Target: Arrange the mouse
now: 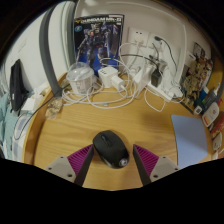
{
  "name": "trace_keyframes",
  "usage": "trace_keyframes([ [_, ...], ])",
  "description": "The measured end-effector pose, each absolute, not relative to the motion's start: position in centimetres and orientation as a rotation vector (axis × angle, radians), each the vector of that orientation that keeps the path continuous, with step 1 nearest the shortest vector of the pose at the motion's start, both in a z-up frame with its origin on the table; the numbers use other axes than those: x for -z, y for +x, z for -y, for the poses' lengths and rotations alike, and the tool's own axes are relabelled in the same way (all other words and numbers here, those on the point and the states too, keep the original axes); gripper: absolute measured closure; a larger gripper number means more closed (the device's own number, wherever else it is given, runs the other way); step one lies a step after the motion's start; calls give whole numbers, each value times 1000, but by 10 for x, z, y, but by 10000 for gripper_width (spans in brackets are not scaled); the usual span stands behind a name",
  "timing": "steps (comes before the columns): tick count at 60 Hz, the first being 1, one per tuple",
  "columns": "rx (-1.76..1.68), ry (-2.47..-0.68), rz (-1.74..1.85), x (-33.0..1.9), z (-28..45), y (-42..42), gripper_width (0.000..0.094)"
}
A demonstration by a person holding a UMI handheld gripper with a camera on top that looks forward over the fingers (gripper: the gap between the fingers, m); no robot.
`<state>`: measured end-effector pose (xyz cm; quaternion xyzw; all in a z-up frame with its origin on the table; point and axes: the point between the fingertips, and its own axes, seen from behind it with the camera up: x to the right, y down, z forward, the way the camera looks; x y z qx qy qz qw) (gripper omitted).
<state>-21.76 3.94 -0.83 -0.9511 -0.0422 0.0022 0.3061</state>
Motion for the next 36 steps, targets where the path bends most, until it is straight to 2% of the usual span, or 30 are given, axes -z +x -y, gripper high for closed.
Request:
trace_keyframes([
  [16,-2,-2535,-8,12,-80,-205,144],
  [33,-54,-2587,17,14,-67,-214,203],
  [36,-57,-2579,29,14,-67,-216,235],
])
